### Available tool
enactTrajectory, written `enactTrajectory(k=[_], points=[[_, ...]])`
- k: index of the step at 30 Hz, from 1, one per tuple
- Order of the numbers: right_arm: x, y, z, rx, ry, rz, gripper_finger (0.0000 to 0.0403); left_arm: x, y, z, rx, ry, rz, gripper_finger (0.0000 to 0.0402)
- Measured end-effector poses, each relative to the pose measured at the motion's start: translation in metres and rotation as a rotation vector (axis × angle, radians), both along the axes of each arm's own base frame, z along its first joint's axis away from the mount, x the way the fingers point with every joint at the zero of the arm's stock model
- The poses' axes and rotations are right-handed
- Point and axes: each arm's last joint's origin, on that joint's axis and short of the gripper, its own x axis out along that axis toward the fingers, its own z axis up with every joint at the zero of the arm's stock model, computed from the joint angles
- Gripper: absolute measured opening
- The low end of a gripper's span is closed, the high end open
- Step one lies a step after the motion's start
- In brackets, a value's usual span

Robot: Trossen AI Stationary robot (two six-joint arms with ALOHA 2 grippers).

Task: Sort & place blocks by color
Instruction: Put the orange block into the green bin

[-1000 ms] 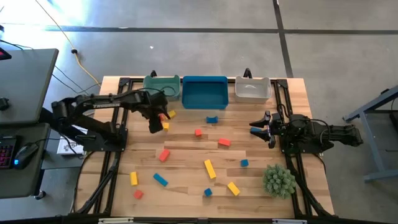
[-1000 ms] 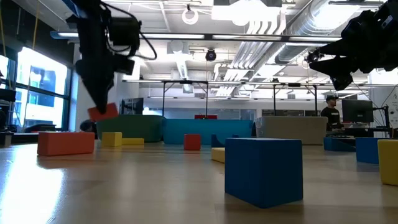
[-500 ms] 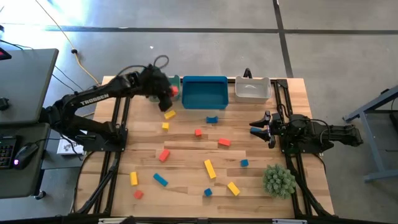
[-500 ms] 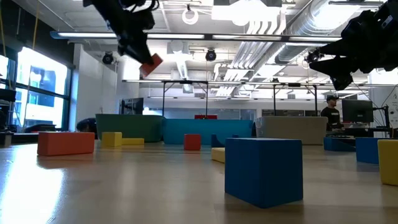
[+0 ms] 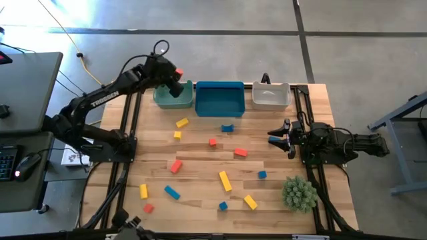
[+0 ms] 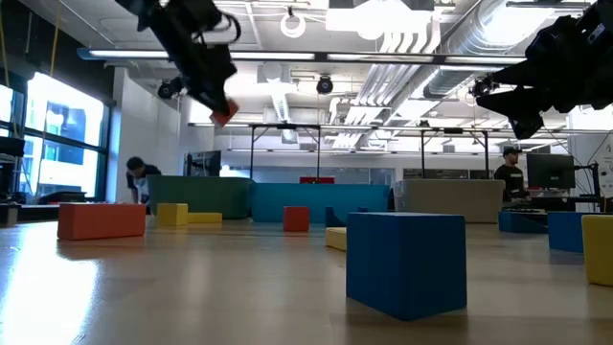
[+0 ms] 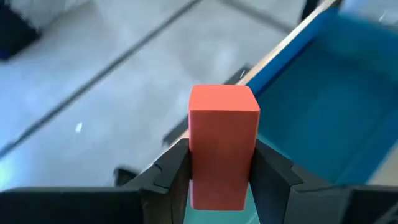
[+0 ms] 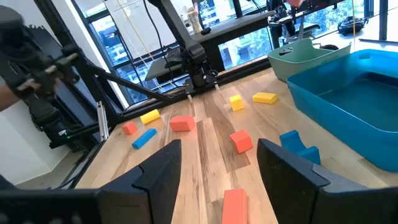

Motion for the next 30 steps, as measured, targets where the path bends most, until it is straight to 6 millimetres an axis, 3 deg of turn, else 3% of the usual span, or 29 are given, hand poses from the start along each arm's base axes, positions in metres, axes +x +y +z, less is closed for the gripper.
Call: enactTrajectory(k=[11, 17, 24, 30], points=[[0.000, 0.000, 0.000, -0.009, 0.000, 0.000, 0.0197, 0.004, 0.039, -0.062, -0.208, 0.143, 0.084, 0.0115], [0.000, 0.000, 0.000, -0.147, 0.005, -0.002, 0.0197, 0.011, 0.048, -0.091, -0.298, 0.171, 0.113, 0.0115], [0.000, 0.000, 0.000, -0.270, 0.010, 0.004, 0.0197, 0.015, 0.053, -0.111, -0.367, 0.182, 0.127, 0.0120], [0.000, 0.000, 0.000, -0.165, 0.006, -0.001, 0.0197, 0.015, 0.054, -0.115, -0.376, 0.186, 0.132, 0.0142]])
